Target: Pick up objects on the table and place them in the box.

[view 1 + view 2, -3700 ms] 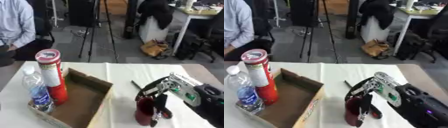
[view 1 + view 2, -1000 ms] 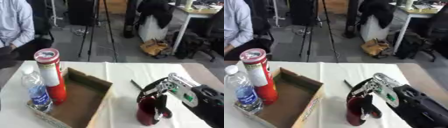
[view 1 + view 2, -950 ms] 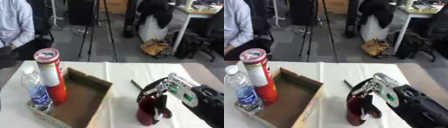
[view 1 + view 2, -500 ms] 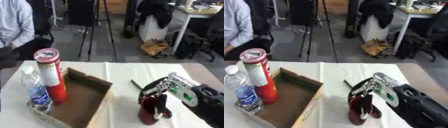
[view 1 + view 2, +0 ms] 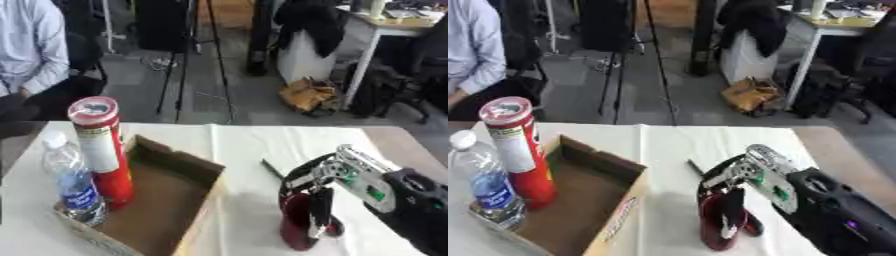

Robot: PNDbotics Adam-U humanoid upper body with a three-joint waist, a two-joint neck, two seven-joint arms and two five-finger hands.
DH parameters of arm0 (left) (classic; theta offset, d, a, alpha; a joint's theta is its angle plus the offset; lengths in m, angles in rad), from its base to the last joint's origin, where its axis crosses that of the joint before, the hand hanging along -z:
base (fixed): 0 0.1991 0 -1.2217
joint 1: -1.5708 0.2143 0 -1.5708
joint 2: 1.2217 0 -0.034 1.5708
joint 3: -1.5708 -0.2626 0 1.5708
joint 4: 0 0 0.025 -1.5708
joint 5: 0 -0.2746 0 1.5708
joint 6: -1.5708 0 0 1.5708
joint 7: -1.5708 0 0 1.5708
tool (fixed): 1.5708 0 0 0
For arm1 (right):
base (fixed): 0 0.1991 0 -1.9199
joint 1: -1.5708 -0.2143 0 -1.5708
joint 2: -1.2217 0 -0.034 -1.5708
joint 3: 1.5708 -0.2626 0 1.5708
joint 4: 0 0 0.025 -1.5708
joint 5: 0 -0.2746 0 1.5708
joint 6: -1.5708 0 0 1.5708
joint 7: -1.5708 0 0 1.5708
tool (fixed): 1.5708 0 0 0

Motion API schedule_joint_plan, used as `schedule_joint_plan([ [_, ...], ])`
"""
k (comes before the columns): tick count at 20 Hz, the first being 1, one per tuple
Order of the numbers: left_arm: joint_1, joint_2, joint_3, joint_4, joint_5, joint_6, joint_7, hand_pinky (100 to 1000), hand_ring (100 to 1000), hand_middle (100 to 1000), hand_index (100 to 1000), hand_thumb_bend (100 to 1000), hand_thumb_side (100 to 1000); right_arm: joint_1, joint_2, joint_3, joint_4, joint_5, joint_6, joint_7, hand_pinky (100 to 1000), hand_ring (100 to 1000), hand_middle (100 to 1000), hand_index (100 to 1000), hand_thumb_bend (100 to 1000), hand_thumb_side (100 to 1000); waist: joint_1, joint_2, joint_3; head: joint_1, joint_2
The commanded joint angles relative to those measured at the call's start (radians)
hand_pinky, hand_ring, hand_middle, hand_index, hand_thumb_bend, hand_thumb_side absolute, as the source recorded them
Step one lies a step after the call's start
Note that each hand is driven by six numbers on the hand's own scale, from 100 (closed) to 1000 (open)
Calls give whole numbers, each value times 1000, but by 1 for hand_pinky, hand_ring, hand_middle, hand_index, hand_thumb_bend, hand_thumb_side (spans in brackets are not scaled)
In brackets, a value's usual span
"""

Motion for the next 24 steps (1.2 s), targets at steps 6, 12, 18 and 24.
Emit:
schedule_joint_plan([
  [6, -9, 4, -1, -15, 4, 0, -7, 1000, 806, 825, 736, 100, 922, -20, -20, -14, -24, -13, 8, -1, 442, 774, 784, 760, 588, 271, 5, -13, -3, -3, -8],
  [12, -9, 4, -1, -15, 3, 2, -16, 1000, 806, 825, 736, 100, 923, -28, -23, -19, -38, -23, 16, -1, 432, 755, 750, 735, 550, 284, 4, -14, -6, -4, -10],
  [18, -8, 4, -1, -15, 4, 2, -20, 1000, 805, 825, 736, 100, 924, -31, -25, -21, -46, -33, 25, -1, 425, 743, 729, 721, 520, 289, 2, -15, -7, -4, -13],
  [24, -7, 4, -1, -15, 5, 3, -26, 1000, 803, 825, 736, 100, 923, -38, -27, -24, -60, -38, 30, -1, 415, 728, 703, 706, 468, 313, 4, -15, -8, -6, -10],
])
